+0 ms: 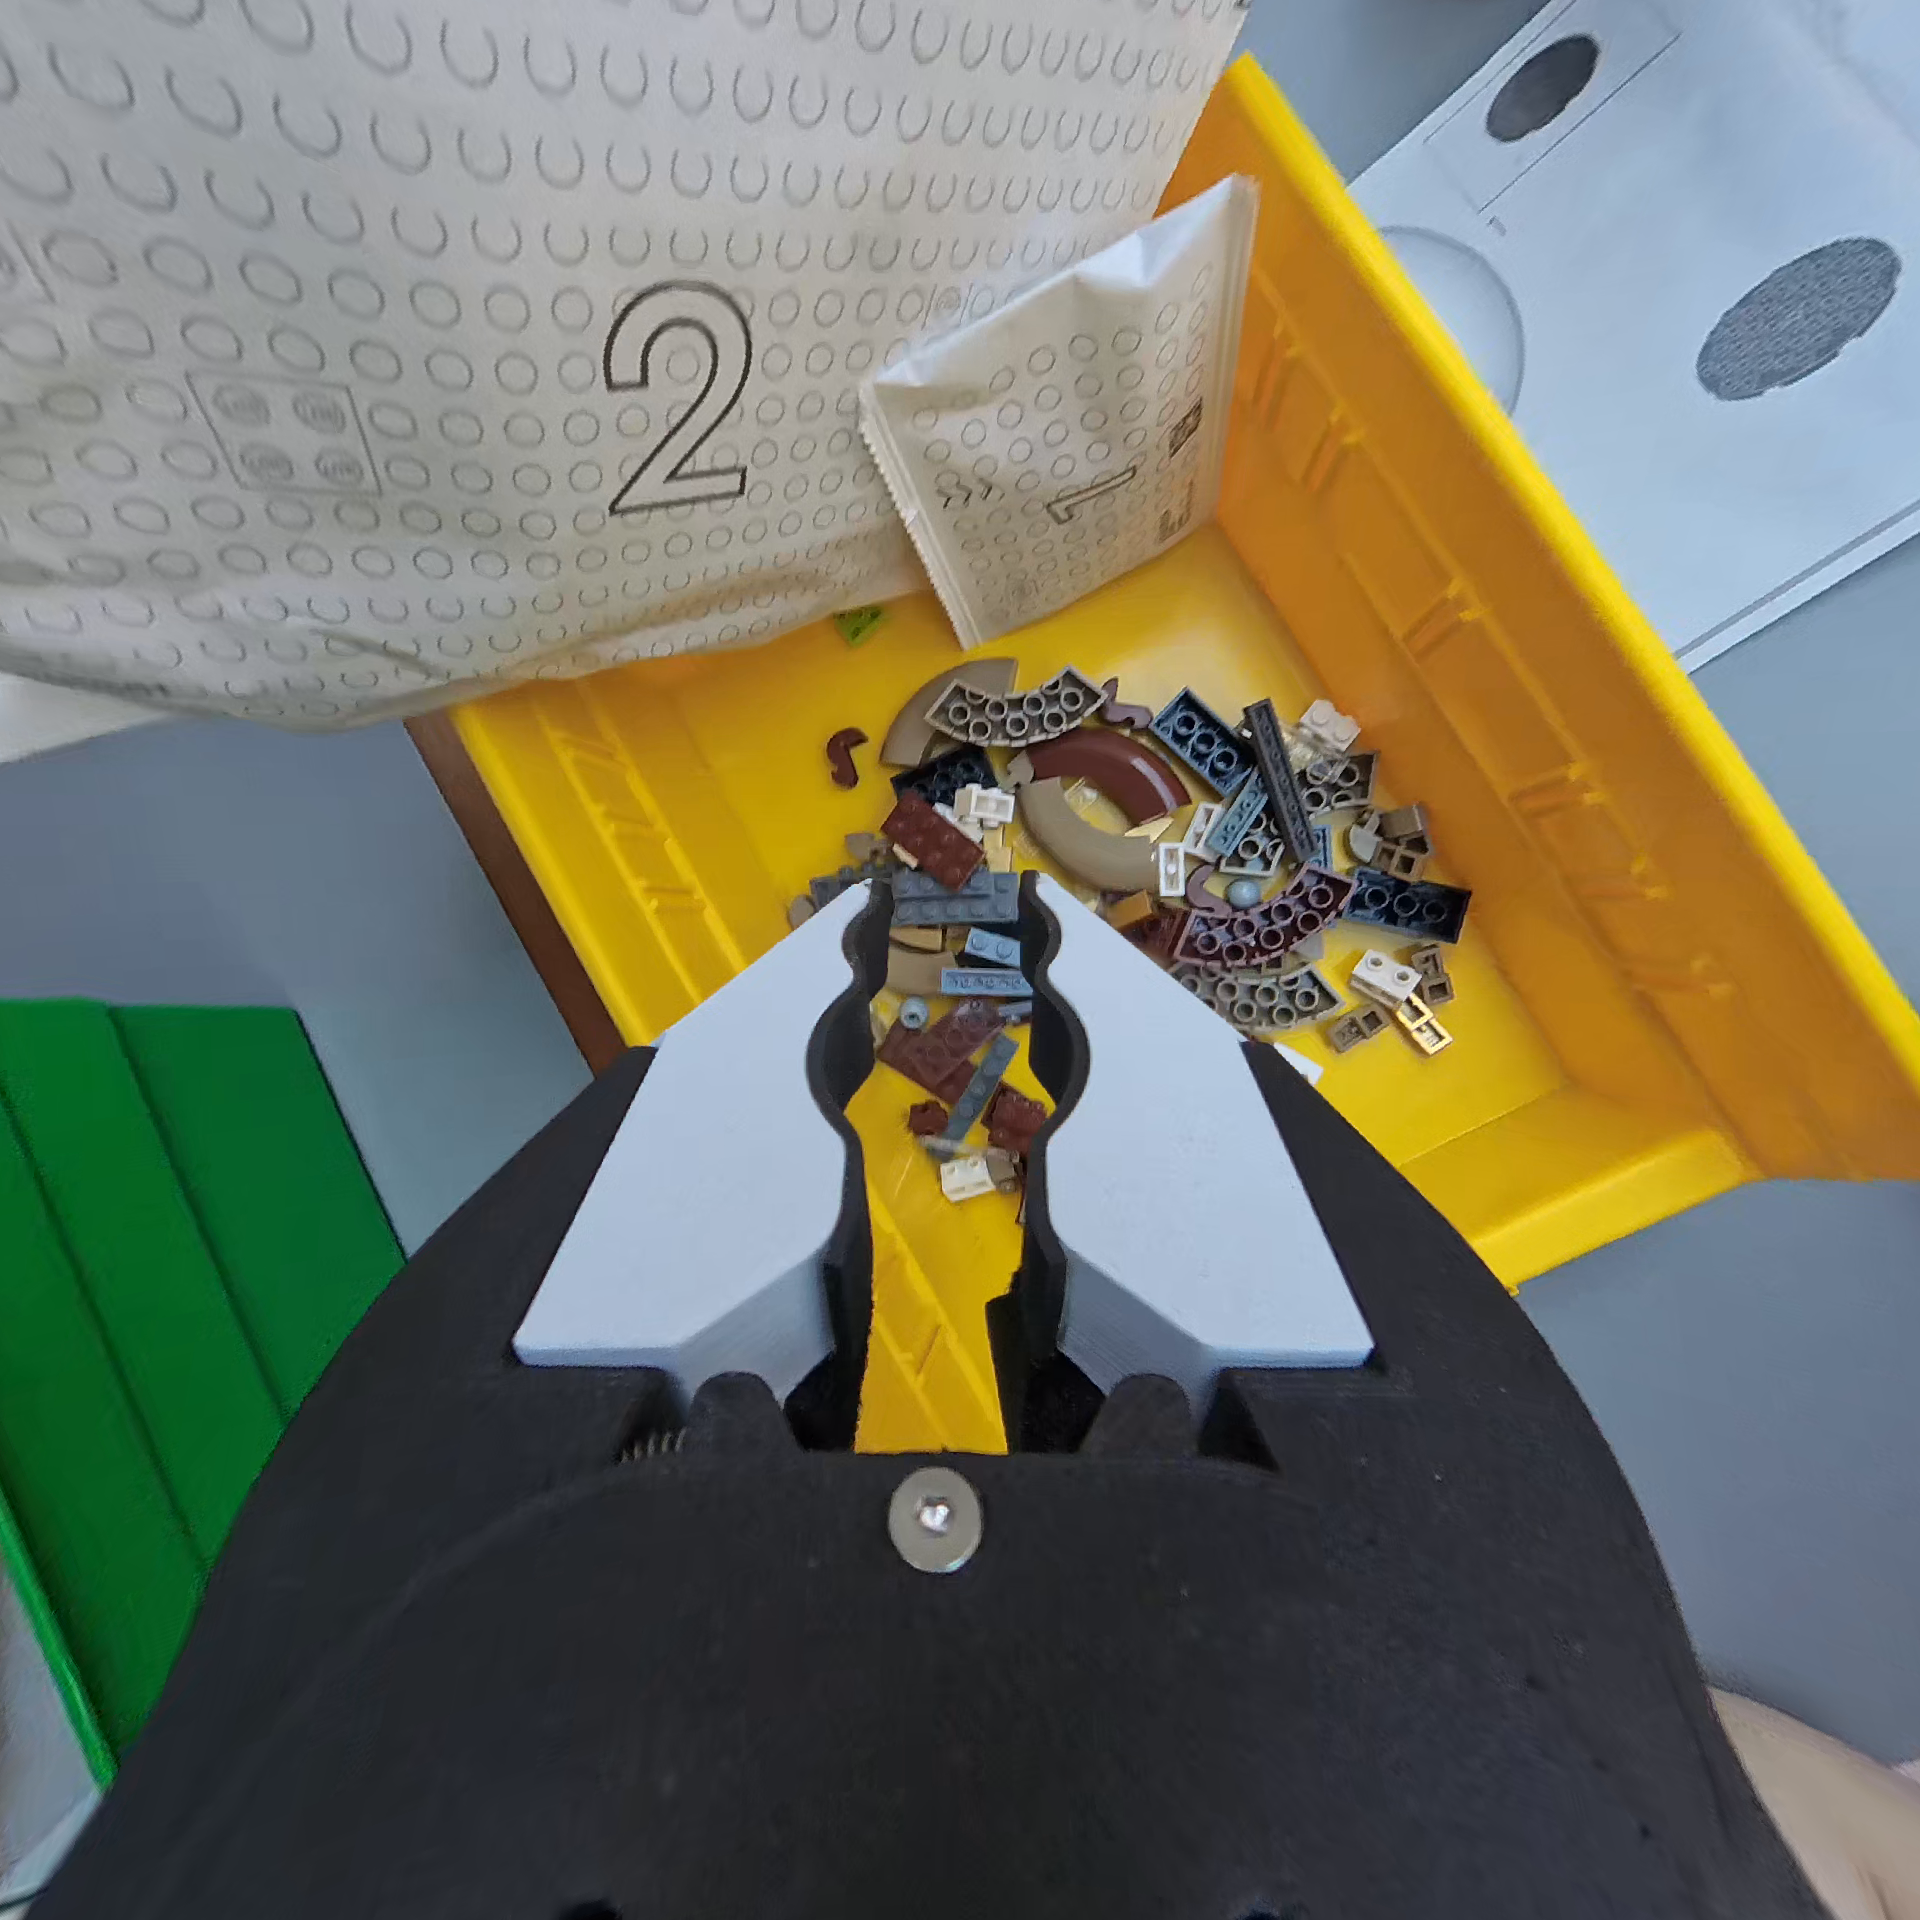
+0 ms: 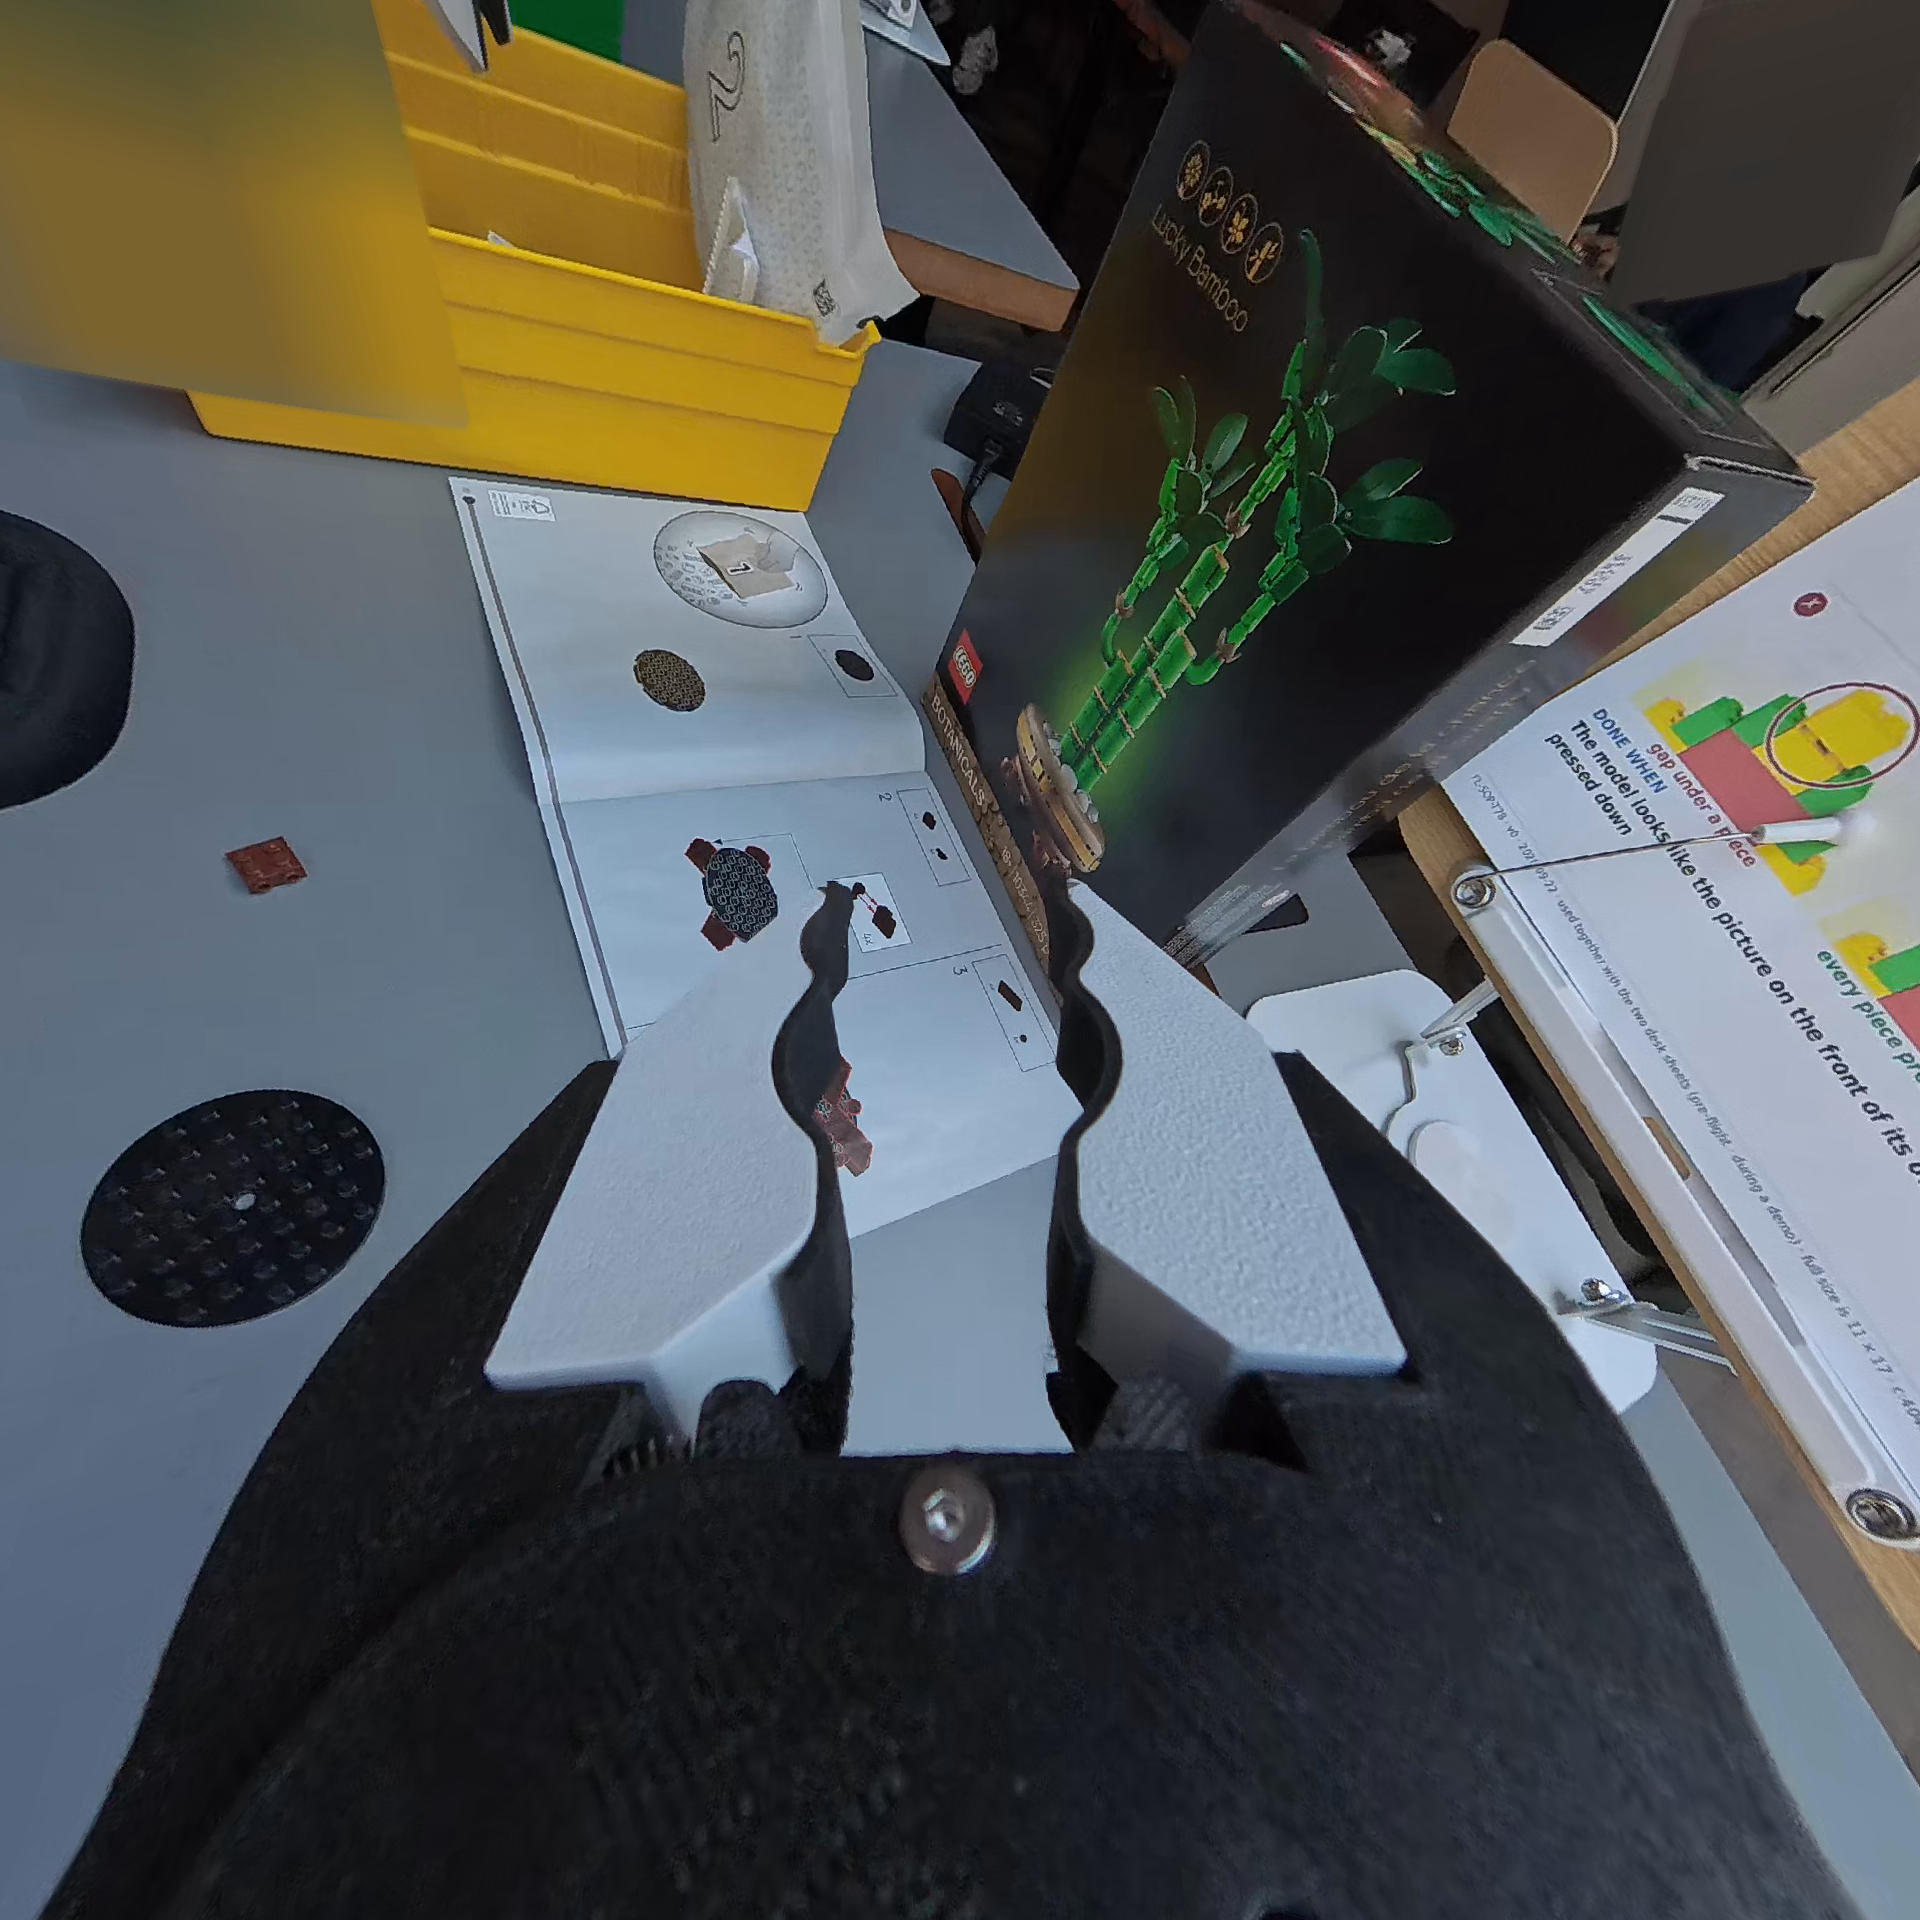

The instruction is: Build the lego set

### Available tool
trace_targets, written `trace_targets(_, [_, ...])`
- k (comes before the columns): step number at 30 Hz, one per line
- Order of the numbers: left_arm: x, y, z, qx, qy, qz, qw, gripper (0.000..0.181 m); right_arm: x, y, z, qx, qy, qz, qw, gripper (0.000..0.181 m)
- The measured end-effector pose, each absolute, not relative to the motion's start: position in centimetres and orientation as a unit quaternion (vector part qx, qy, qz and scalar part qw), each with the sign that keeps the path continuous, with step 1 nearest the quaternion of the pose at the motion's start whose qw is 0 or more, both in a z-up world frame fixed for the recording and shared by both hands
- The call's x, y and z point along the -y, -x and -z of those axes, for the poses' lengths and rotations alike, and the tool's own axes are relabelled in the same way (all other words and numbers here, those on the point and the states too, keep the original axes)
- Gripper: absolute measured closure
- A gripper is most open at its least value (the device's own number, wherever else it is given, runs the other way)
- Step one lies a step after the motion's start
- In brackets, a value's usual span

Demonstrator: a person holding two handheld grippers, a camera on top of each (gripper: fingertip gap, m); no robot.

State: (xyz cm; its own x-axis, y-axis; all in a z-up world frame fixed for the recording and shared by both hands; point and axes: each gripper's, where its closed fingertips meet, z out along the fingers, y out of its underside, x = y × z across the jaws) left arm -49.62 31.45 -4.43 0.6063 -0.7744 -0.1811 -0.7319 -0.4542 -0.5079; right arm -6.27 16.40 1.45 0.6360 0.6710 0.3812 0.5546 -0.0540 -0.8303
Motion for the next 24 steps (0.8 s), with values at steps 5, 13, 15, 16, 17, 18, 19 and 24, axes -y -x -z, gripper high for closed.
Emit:
trace_targets(5, [-30.7, 51.1, 6.6, -0.414, 0.886, 0.029, 0.207, 0.152, -15.9, 6.6, -3.3, 0.407, 0.716, -0.048, 0.565, 0.143])
trace_targets(13, [-28.5, 52.2, 12.2, -0.426, 0.903, -0.026, 0.05, 0.142, -15.7, 7.4, -3.5, 0.4, 0.712, -0.068, 0.573, 0.143])
trace_targets(15, [-28.4, 51.8, 12.8, -0.421, 0.906, -0.015, 0.037, 0.146, -15.8, 7.4, -3.1, 0.404, 0.714, -0.062, 0.568, 0.143])
trace_targets(16, [-28.3, 51.6, 12.9, -0.421, 0.906, -0.009, 0.033, 0.149, -15.8, 7.4, -3.0, 0.405, 0.715, -0.062, 0.567, 0.143])
trace_targets(17, [-28.5, 51.6, 13.0, -0.42, 0.907, -0.012, 0.033, 0.147, -15.8, 7.4, -3.0, 0.406, 0.715, -0.063, 0.566, 0.143])
trace_targets(18, [-28.7, 51.8, 13.0, -0.416, 0.908, -0.018, 0.034, 0.148, -15.8, 7.5, -2.9, 0.406, 0.715, -0.066, 0.566, 0.143])
trace_targets(19, [-28.8, 51.9, 13.1, -0.412, 0.91, -0.022, 0.033, 0.147, -15.8, 7.5, -2.9, 0.406, 0.715, -0.067, 0.565, 0.143])
trace_targets(24, [-28.6, 51.1, 13.6, -0.42, 0.907, -0.012, 0.022, 0.149, -15.9, 7.3, -2.6, 0.406, 0.717, -0.068, 0.562, 0.143])
